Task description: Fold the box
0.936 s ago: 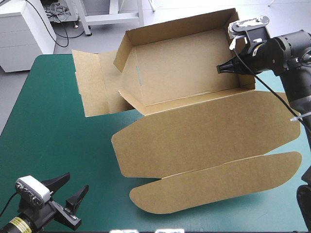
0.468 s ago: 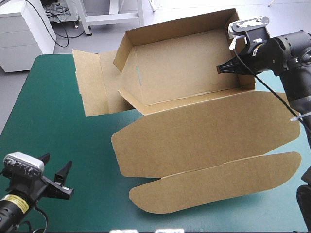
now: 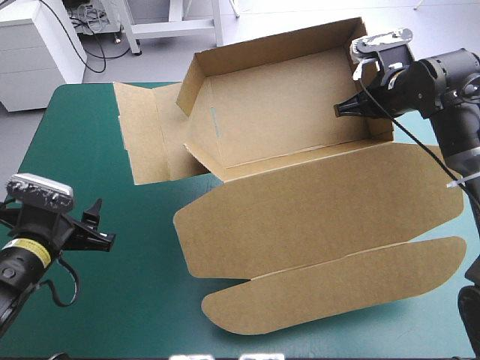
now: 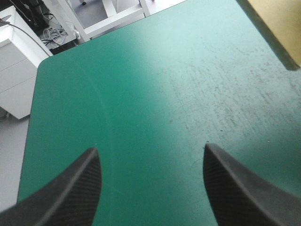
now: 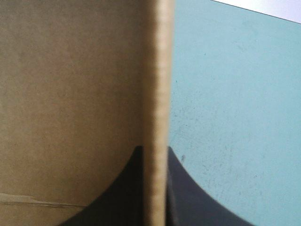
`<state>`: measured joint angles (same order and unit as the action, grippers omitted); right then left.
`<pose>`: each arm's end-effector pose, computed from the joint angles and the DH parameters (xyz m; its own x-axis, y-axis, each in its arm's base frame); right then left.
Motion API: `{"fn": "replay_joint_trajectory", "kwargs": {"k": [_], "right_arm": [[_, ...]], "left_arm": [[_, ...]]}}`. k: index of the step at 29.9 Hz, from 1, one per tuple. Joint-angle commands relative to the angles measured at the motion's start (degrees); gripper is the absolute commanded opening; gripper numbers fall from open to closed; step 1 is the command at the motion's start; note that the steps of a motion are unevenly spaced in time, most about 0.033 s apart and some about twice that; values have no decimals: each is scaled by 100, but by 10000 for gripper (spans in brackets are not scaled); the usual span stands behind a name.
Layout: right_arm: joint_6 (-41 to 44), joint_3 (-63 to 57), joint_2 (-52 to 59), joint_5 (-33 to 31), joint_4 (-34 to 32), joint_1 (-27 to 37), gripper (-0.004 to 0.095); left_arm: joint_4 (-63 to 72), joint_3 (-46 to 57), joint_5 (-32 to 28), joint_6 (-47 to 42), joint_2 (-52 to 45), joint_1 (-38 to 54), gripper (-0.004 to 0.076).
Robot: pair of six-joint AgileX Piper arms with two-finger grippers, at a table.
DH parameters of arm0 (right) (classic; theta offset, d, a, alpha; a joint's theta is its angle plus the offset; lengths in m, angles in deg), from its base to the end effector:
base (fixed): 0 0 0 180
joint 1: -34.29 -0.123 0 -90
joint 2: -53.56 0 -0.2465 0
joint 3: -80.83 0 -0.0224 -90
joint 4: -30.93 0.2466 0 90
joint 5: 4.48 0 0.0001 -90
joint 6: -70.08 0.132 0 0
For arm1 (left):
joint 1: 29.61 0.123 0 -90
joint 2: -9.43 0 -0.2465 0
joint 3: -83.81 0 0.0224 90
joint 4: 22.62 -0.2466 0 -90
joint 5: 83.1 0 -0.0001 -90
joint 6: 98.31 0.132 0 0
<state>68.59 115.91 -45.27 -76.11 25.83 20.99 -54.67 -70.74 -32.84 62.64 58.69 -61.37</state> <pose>0.3349 0.0677 0.4022 -0.6816 -0.2165 -0.6990 -0.2087 0.9731 -0.0979 0.1773 -0.0464 0.3356 -0.4193 0.3113 -0.8528 0.2013 0.9479 0.2471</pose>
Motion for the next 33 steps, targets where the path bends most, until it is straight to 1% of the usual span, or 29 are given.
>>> {"fn": "replay_joint_trajectory", "kwargs": {"k": [1, 6, 10, 13, 15, 17, 21, 25, 27, 29, 33], "right_arm": [[-46, 13, 270, -9, 12, 41, -18], [-46, -148, 270, -9, 12, 41, -17], [-46, -147, 284, -9, -10, 41, -18], [-46, -147, 287, -9, -10, 41, -18], [-46, -147, 287, -9, -10, 41, -18], [-55, -147, 287, -9, -10, 41, -18], [-55, -147, 287, -9, -10, 41, -18], [-55, -147, 287, -9, -10, 41, -18], [-55, -147, 287, -9, -10, 41, -18], [-55, -147, 287, -9, -10, 41, -17], [-55, -147, 287, -9, -10, 41, -18]], "left_arm": [[-487, -577, -52, -70, 510, 9, 442], [-844, -1124, 381, -70, 1100, 9, 441], [-1050, -1404, 548, -70, 1501, 36, 441], [-998, -1496, 551, -34, 1759, 427, 440], [-699, -1564, 529, 214, 1930, 975, 433], [-41, -1607, 331, 652, 2090, 1680, 426], [2097, -1623, -195, 2104, 2439, 3066, 426], [4266, -1623, -300, 3604, 2930, 4020, 426], [5142, -1623, -275, 4182, 3236, 4279, 426], [5941, -1623, -249, 4745, 3541, 4349, 426], [7338, -1623, -240, 5316, 4109, 4339, 426]]}}
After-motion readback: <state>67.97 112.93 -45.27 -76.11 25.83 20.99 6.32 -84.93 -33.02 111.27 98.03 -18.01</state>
